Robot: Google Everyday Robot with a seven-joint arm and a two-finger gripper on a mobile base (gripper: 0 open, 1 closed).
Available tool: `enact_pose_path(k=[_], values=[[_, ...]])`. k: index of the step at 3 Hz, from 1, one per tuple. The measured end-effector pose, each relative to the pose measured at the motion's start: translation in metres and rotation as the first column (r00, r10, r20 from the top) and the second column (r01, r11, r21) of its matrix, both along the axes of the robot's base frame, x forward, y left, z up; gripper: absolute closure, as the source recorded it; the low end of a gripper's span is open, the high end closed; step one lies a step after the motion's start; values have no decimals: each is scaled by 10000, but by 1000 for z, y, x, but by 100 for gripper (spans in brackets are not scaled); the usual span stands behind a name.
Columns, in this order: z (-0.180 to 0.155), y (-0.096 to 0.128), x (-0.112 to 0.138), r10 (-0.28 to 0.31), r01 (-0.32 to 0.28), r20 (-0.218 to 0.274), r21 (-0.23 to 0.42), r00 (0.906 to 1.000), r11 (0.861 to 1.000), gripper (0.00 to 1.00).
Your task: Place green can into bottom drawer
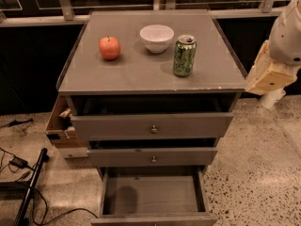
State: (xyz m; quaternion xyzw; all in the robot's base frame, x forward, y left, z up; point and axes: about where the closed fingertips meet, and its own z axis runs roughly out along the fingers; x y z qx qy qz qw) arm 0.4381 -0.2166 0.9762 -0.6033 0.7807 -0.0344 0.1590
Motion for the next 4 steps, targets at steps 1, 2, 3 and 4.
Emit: enact_pose_path(k=[1,2,3,4], values=[[1,0,0,-40,40,46,2,10000,10000,47],[1,0,1,-43,43,50,3,10000,10000,32],[-4,-5,15,-530,513,549,324,9971,9982,9],[-14,-5,54,-1260,1129,1413,972,9819,9888,0]])
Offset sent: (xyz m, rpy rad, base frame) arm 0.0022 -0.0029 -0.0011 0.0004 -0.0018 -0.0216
